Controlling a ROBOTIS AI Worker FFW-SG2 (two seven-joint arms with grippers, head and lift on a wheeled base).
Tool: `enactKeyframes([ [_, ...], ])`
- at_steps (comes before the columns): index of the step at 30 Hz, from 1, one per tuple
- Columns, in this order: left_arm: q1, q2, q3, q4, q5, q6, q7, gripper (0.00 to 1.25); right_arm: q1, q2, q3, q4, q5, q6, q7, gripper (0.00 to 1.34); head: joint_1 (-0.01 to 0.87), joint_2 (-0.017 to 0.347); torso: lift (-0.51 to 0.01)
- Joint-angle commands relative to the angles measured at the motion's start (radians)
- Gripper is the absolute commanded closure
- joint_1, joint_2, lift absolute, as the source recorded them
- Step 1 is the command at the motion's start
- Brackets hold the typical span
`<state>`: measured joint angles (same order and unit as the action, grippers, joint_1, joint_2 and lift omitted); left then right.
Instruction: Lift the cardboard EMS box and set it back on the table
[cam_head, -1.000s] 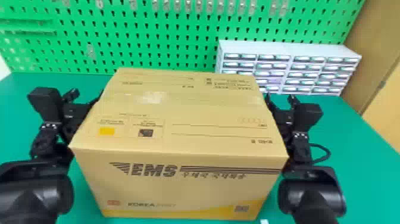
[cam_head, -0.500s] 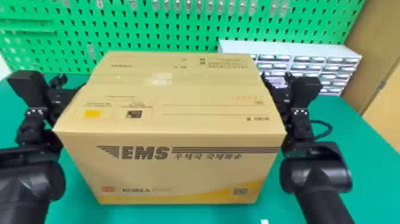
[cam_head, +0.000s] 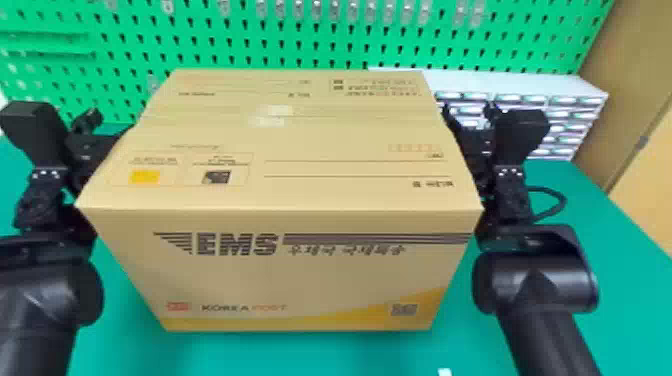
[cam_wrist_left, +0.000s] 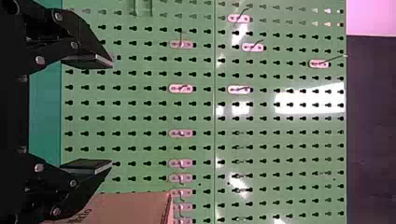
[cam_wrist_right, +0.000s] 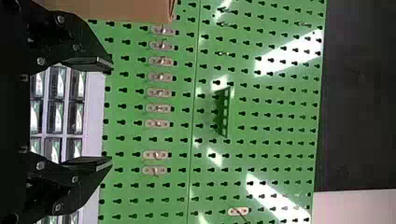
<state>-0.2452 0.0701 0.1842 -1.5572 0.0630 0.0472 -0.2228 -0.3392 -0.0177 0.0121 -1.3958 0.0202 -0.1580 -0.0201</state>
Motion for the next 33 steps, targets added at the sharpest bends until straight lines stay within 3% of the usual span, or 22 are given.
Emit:
enactKeyframes([
  [1,0.0,0.001,0.001,-0.001,0.0,0.0,0.0,0.49,0.002,-0.001,-0.003,-0.002,0.001,0.0,0.0,0.54,0.678,-0.015,-0.096],
  [33,0.001,0.001,0.003,-0.004,0.001,0.0,0.0,0.49,0.006,0.01,-0.021,-0.005,-0.002,0.0,-0.001,0.54,0.678,-0.015,-0.096],
])
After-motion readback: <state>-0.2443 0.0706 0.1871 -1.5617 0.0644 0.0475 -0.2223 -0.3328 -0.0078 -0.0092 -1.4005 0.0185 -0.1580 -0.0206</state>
